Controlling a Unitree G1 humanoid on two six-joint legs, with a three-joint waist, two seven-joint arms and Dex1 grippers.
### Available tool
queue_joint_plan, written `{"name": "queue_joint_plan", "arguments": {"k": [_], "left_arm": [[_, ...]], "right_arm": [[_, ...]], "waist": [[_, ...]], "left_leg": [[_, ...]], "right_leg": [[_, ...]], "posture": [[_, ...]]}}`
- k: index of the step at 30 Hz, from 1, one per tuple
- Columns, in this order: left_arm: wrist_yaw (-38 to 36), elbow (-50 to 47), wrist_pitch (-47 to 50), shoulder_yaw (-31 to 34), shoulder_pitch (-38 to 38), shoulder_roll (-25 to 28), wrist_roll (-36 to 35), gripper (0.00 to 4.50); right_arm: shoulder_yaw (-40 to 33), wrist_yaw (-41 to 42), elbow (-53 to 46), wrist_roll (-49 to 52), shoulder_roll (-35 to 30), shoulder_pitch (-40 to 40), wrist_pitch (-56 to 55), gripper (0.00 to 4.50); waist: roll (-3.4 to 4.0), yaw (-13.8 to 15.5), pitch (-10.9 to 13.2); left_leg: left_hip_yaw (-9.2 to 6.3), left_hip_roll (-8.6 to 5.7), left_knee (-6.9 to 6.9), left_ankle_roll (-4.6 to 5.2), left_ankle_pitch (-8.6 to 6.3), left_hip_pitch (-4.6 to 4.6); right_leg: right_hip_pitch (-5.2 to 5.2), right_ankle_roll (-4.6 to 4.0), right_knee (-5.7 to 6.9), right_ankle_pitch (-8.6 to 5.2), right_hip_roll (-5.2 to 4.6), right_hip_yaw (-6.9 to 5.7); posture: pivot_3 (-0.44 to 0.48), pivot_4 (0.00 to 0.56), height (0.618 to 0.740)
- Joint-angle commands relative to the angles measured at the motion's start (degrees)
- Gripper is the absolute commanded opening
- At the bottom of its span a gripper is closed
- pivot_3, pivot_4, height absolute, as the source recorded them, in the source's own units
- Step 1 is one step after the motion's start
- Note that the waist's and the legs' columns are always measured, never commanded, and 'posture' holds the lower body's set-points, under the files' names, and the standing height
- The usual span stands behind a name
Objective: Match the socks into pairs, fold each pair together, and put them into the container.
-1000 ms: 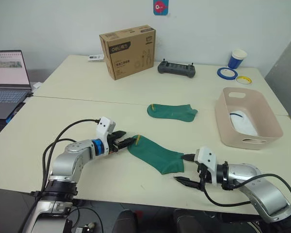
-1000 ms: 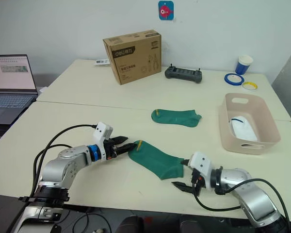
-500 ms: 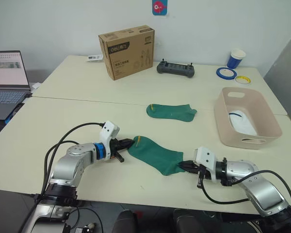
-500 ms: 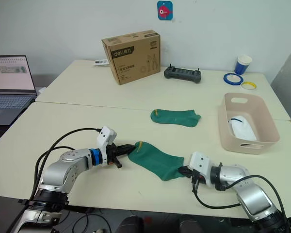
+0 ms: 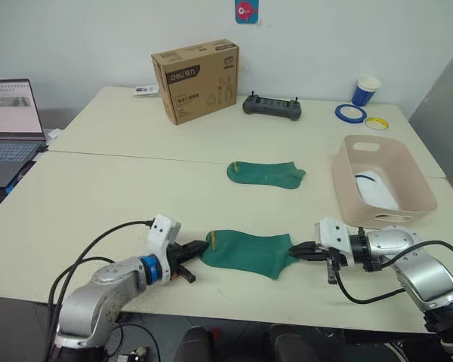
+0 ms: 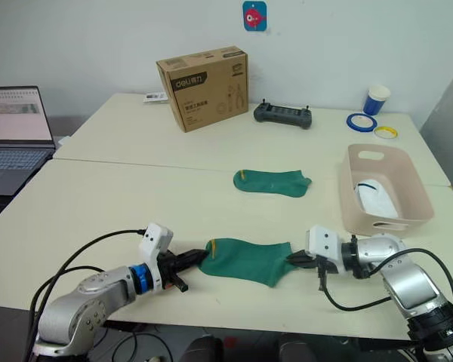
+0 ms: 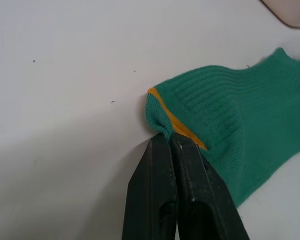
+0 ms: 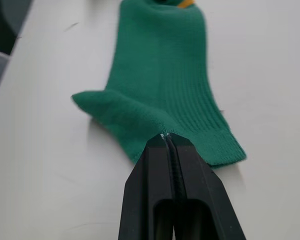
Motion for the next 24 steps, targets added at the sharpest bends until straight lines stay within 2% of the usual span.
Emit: {"name": "queue_joint_plan", "arguments": {"k": [1, 6, 13, 23, 24], "left_arm": [[1.87, -3.78, -0.23, 0.64, 1.12, -0.21, -0.86, 0.00], [2.04, -3.42, -1.83, 0.73, 2.12, 1.91, 0.52, 0.00], [0.90, -2.94, 0.63, 4.50, 1.24, 4.93, -3.65, 0.00], [-0.49, 1.03, -1.53, 0.75, 0.05, 6.29, -1.75, 0.00], [-0.78, 0.73, -1.73, 0.91, 0.21, 6.40, -2.03, 0.21]], "right_arm": [[0.78, 1.77, 0.18, -0.28, 0.12, -1.29, -1.70, 0.04], [1.94, 1.58, 3.70, -3.42, 0.78, -3.05, -4.90, 0.04], [1.16, 2.21, 4.41, -2.18, 1.60, -5.03, -4.10, 0.04], [1.58, 1.96, 5.38, -4.07, 1.39, -2.93, -5.57, 0.04], [0.91, 1.41, 5.65, -3.98, 1.55, -2.99, -5.71, 0.21]], "waist": [[0.00, 0.00, 0.00], [0.00, -0.01, 0.00], [0.00, -0.01, 0.01], [0.01, 0.03, 0.01], [0.01, 0.03, 0.01]], "left_leg": [[-0.01, 0.00, 0.00, 0.00, 0.00, 0.00], [0.05, -0.03, 0.04, 0.00, 0.00, 0.02], [0.02, 0.01, -0.02, 0.00, 0.00, 0.02], [0.05, -0.02, 0.00, 0.00, 0.00, 0.02], [0.05, -0.02, 0.01, 0.00, 0.00, 0.02]], "right_leg": [[0.00, 0.00, 0.00, 0.00, 0.01, 0.00], [-0.01, -0.15, 0.01, -0.07, 0.00, 0.05], [-0.04, -0.20, 0.02, -0.10, 0.02, 0.00], [-0.02, -0.25, 0.01, -0.13, -0.01, 0.01], [-0.02, -0.26, 0.01, -0.13, -0.01, 0.02]], "posture": [[0.000, 0.150, 0.740], [0.000, 0.150, 0.740], [0.000, 0.150, 0.740], [0.000, 0.150, 0.740], [0.000, 0.150, 0.740]]}}
